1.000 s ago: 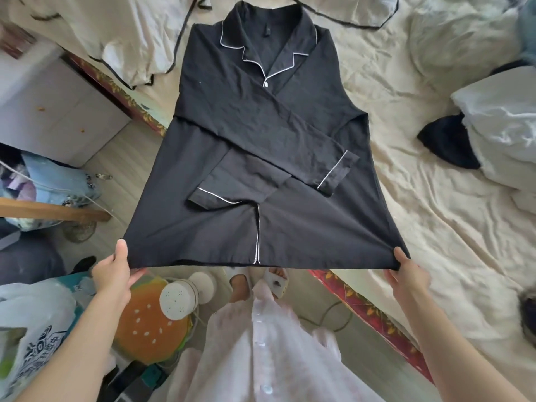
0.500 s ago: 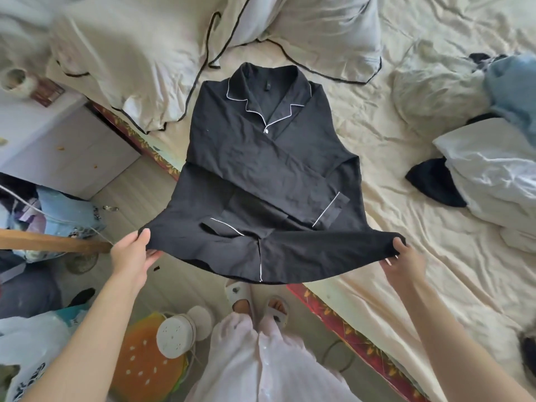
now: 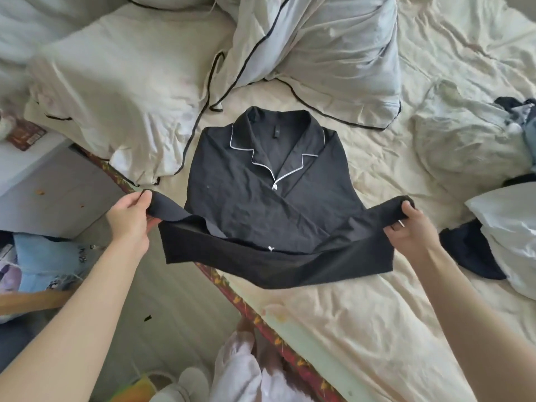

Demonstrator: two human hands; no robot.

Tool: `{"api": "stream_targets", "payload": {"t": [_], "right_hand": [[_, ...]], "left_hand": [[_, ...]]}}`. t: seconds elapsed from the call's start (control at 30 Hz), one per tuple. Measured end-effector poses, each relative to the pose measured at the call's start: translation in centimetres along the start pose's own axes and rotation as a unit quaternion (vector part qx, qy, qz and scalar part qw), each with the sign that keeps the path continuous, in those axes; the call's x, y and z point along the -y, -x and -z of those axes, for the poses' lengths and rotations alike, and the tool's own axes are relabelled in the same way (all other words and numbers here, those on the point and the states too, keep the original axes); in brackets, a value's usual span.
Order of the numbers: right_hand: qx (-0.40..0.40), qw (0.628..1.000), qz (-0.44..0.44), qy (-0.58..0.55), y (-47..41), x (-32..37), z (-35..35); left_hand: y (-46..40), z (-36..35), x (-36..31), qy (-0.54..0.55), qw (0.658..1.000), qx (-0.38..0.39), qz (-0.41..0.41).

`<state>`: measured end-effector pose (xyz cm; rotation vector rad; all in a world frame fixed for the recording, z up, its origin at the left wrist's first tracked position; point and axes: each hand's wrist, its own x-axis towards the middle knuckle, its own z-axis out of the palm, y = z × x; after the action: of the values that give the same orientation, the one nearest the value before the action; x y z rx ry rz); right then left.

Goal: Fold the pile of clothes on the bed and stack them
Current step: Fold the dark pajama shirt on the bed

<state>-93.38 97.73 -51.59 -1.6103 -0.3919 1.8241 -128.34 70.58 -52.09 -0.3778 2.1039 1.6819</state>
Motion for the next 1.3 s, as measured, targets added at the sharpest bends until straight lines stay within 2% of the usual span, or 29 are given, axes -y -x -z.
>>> {"api": "stream_targets", "payload": {"t": [0.27,0.37,0.47,0.53,0.57,0.6,0.63,0.67,0.7,0.73,0.8,0.87,0.9,0.97,1.13,1.2,1.3], "right_hand": [[-0.061,0.997,-0.016,-0.047,-11.4,1.5,-8.1],[-0.084,0.995,-0.029,-0.048,-14.9,1.0,-9.6],[-0.089,0.99,-0.041,-0.105,-17.0,0.8,-10.4],[-0.086,0.992,-0.033,-0.085,-17.6,0.6,-10.6],[-0.093,0.995,-0.016,-0.022,-17.8,0.4,-10.6],[-0.104,0.99,0.013,0.095,-17.7,0.3,-10.7],[-0.12,0.956,0.06,0.26,-17.8,0.1,-10.7],[-0.124,0.882,0.13,0.435,-18.0,-0.1,-10.7],[-0.095,0.794,0.209,0.563,-18.2,-0.3,-11.0],[-0.046,0.715,0.276,0.64,-18.3,-0.6,-11.6],[0.063,0.603,0.338,0.72,-18.5,-1.3,-13.4],[0.149,0.519,0.352,0.764,-18.9,-2.3,-15.6],[0.178,0.484,0.353,0.781,-19.0,-2.8,-16.6],[0.201,0.441,0.338,0.807,-19.3,-3.5,-18.2],[0.198,0.407,0.27,0.85,-19.9,-3.2,-19.8],[0.205,0.404,0.229,0.862,-19.9,-2.7,-19.8],[0.218,0.417,0.2,0.859,-19.7,-2.1,-19.7]], "left_hand": [[-11.6,-9.1,-1.0,0.033,0.998,-0.015,0.059],[-14.0,-11.6,-0.7,0.04,0.995,-0.013,0.096],[-15.2,-13.0,-0.3,0.037,0.993,-0.012,0.114],[-15.1,-13.4,0.0,-0.068,0.995,0.005,0.069],[-14.9,-13.4,0.2,-0.182,0.983,0.013,0.007],[-14.8,-13.3,0.5,-0.306,0.949,0.023,-0.077],[-14.6,-13.3,0.7,-0.415,0.893,0.031,-0.171],[-14.3,-13.5,0.7,-0.492,0.829,0.036,-0.263],[-14.1,-14.0,0.6,-0.537,0.772,0.049,-0.337],[-14.1,-14.8,0.5,-0.561,0.73,0.08,-0.382],[-14.1,-16.9,0.5,-0.593,0.674,0.185,-0.4],[-14.3,-19.0,1.0,-0.626,0.626,0.282,-0.371],[-14.3,-19.8,1.2,-0.637,0.612,0.305,-0.357],[-14.3,-21.0,1.6,-0.653,0.607,0.315,-0.325],[-14.6,-22.2,1.1,-0.625,0.653,0.354,-0.24],[-14.7,-21.9,0.6,-0.616,0.667,0.352,-0.229],[-14.7,-21.8,-0.2,-0.642,0.676,0.305,-0.193]]}}
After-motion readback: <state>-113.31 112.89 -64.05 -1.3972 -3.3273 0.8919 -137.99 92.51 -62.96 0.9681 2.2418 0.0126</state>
